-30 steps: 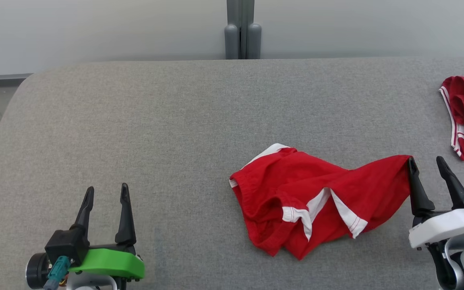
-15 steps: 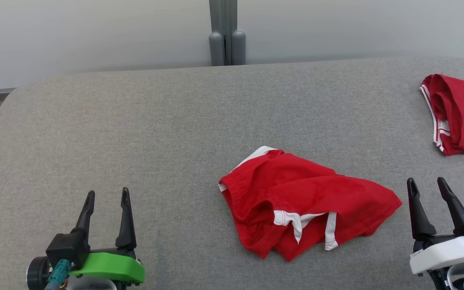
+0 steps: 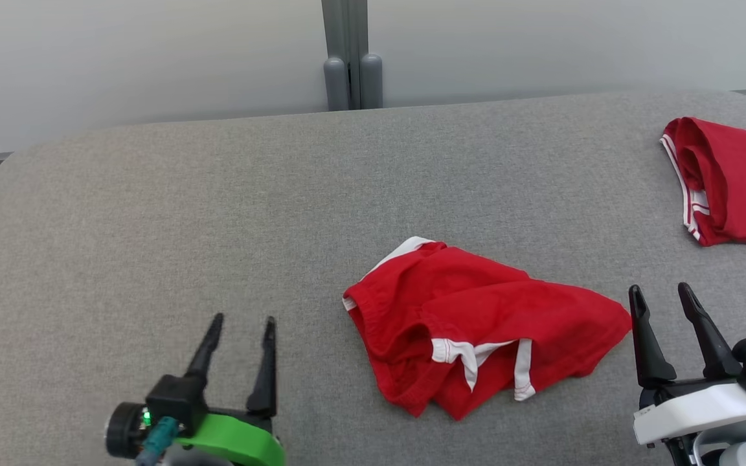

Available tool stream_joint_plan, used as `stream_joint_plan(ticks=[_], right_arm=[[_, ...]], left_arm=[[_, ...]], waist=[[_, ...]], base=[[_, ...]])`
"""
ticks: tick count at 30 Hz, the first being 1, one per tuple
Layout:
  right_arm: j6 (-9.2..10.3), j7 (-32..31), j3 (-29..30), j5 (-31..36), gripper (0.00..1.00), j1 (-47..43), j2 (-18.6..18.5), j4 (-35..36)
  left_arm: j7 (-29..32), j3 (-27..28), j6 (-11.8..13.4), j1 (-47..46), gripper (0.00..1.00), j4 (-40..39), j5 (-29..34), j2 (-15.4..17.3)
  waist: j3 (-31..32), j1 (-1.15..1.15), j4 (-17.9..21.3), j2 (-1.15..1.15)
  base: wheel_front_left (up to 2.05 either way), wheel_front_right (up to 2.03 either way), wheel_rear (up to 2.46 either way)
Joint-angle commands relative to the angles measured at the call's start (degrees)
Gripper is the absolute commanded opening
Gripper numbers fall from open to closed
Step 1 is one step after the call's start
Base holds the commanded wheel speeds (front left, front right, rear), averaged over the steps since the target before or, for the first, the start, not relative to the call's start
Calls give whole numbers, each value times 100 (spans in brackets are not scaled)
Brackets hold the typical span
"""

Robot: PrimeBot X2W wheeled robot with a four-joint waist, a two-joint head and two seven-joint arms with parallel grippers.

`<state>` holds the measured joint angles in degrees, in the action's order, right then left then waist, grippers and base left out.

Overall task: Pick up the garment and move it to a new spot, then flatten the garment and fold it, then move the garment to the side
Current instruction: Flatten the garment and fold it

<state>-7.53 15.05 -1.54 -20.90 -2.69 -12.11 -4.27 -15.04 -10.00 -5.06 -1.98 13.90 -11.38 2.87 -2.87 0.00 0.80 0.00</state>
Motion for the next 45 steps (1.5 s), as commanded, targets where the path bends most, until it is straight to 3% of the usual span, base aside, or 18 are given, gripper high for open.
stream_joint_plan(ticks=[1, 12, 22, 23, 24, 25, 26, 35, 45], right_arm=[[8, 16, -25, 52, 100, 2, -2, 21], [9, 16, -119, 31, 100, 249, 14, -13], [8, 16, -102, -10, 100, 398, 57, -30], [8, 16, -107, -11, 100, 412, 69, -31], [8, 16, -111, -13, 100, 424, 74, -35], [8, 16, -113, -15, 100, 433, 77, -39], [9, 16, -117, -16, 100, 445, 83, -48], [8, 16, -9, -26, 100, 384, 127, -102], [9, 17, 12, -37, 100, 262, 135, -225]], left_arm=[[-17, -188, -53, -123, 100, 67, 28, 8], [-16, -2157, -210, -622, 100, 728, -218, 17], [-17, -2850, -211, -1048, 100, 1233, -750, 17], [-17, -2902, -213, -1114, 95, 1308, -829, 16], [-17, -2936, -214, -1207, 53, 1363, -908, 18], [-17, -2956, -210, -1272, 37, 1415, -936, 19], [-17, -2974, -191, -1354, 0, 1471, -999, 18], [-17, -2501, 83, -1728, 0, 1460, -1009, 61], [-17, -1807, 211, -1270, 0, 681, -687, 504]], waist=[[-19, 0, 22, 0], [-298, 0, 498, 0], [-533, 0, 933, 0], [-550, 0, 957, 0], [-564, 0, 976, 0], [-573, 0, 988, 0], [-582, 0, 1000, 0], [-557, 0, 778, 0], [-422, 0, 171, 0]], base=[[0, 0, 0], [0, 0, 0], [0, 0, 0], [0, 0, 0], [0, 0, 0], [0, 0, 0], [0, 0, 0], [0, 0, 0], [0, 0, 0]])
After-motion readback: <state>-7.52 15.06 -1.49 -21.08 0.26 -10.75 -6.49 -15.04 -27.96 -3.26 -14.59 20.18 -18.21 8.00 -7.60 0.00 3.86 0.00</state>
